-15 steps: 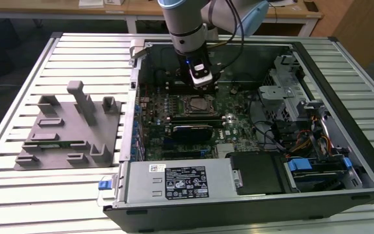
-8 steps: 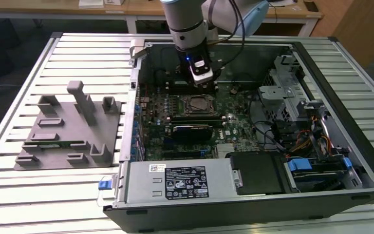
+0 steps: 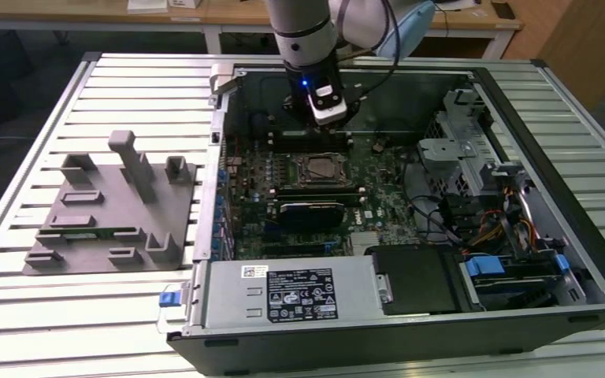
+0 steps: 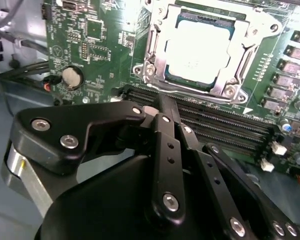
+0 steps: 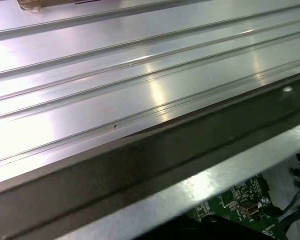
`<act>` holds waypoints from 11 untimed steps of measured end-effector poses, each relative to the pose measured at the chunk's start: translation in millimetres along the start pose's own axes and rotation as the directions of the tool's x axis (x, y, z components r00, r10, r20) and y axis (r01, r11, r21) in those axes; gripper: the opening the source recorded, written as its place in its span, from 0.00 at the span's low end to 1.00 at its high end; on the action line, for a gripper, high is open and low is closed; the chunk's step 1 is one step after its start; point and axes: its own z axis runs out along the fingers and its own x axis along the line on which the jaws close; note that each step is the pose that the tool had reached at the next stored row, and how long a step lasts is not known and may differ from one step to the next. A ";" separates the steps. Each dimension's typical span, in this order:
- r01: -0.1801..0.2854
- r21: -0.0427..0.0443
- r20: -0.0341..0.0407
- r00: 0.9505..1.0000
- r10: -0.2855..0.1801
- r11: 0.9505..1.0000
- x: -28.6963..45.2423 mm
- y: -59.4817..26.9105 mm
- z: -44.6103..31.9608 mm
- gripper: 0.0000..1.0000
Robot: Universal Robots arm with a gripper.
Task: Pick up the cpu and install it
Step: 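Install the first cpu locking lever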
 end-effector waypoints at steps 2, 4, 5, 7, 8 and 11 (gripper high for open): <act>0.000 0.000 0.000 1.000 0.000 1.000 -0.9 0.4 -3.4 0.11; 0.000 0.000 0.000 1.000 0.000 1.000 -1.7 0.8 -6.7 0.11; 0.000 0.000 0.000 1.000 0.000 1.000 -2.2 1.1 -8.5 0.11; 0.000 0.000 0.000 1.000 0.000 1.000 -3.0 1.5 -12.1 0.11; 0.000 0.000 0.000 1.000 0.000 1.000 -3.4 1.7 -13.5 0.11; 0.000 0.000 0.000 1.000 0.000 1.000 -3.6 1.8 -14.3 0.11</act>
